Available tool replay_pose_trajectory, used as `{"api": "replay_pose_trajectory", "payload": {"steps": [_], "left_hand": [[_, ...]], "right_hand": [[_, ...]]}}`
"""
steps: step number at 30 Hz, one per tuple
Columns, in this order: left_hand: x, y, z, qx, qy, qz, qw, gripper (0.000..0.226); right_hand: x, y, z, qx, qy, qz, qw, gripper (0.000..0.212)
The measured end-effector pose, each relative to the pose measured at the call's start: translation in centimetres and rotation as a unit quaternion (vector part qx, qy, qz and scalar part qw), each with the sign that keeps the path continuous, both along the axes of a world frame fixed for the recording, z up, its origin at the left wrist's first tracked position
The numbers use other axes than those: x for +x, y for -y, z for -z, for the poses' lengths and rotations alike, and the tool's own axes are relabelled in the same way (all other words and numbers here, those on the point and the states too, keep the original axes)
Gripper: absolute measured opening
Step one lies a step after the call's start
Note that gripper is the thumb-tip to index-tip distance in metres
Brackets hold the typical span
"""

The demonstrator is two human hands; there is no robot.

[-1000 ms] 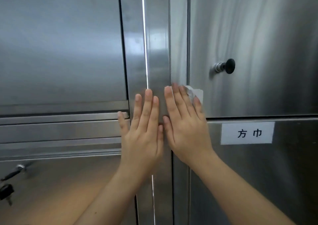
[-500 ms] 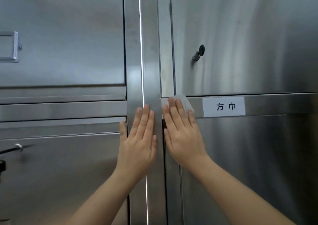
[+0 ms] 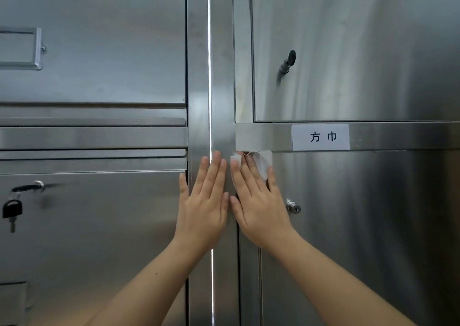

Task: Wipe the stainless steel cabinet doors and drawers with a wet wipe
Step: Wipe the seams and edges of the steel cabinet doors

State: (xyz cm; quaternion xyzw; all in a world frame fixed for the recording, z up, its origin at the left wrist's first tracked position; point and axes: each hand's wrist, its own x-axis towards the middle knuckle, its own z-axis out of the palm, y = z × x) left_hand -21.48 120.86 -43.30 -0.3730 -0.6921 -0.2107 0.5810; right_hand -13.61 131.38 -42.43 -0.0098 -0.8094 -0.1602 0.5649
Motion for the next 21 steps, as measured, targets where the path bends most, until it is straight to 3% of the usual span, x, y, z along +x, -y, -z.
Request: {"api": "replay_pose_trajectory", "payload": {"steps": [9,17,21], "left_hand": [[-0.9,-0.4,1.8,0.015,-0.019,0.038,0.999,0.055],[-1.3,-0.3,2.1,0.023,-0.023,0.060,0.998,0.055],[-1.4,-0.1,2.5,0.020,-0.024,0.066,0.997,0.055]], "right_hand": [[-0.3,-0.2,3.4,0.004,-0.020,0.024,1.000,0.056],[-0.5,-0.2,0.0,-0.012,0.005,0.030,0.999,0.057],[-0.5,-0.1,2.7,-0.015,-0.014,0.011,1.000,0.056]]}}
